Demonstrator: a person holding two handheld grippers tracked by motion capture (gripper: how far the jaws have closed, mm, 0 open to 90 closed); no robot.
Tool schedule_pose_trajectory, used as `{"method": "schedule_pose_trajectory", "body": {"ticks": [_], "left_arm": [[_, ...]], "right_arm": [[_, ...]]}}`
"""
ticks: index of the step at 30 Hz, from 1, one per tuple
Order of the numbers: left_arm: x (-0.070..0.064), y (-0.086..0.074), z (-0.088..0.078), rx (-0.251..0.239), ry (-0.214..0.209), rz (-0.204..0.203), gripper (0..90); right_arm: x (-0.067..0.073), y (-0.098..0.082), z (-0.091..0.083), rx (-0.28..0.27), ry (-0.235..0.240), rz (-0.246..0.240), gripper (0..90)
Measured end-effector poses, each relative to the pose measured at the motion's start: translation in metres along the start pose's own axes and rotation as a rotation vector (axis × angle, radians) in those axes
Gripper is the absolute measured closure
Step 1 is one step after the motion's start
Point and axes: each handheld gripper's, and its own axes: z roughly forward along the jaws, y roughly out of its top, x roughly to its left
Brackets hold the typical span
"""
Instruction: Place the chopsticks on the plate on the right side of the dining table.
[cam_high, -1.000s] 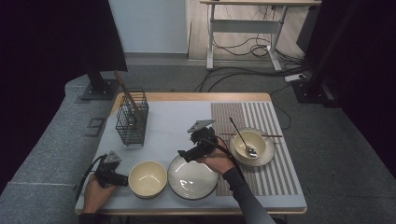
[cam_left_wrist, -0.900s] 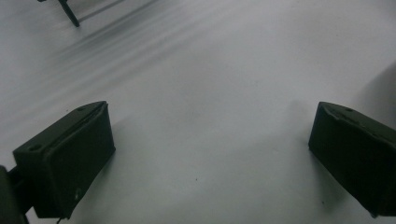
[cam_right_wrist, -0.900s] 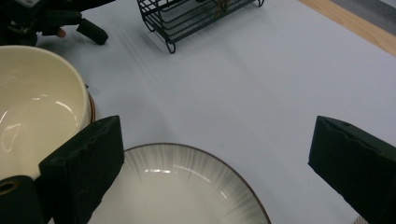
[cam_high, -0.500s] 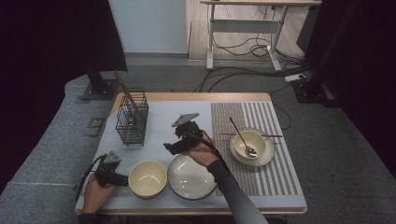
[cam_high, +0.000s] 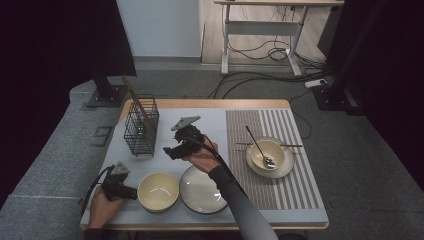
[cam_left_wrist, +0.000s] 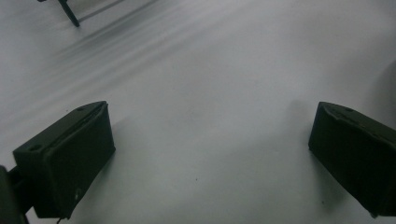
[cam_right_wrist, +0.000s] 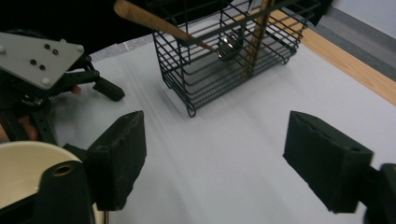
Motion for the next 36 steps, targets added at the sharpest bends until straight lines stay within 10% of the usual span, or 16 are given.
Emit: {"method": "schedule_pose_trajectory", "body": {"ticks": [8, 36], "left_arm": [[0.0, 0.0, 0.0, 0.0, -0.001, -0.001, 0.0], [0.0, 0.0, 0.0, 0.001, 0.001, 0.0, 0.0]], "right_arm": [[0.008, 0.015, 0.012, 0.014, -0.006, -0.069, 30.2], [0.022, 0.042, 0.046, -0.006, 0.022, -0.056, 52.6]]}}
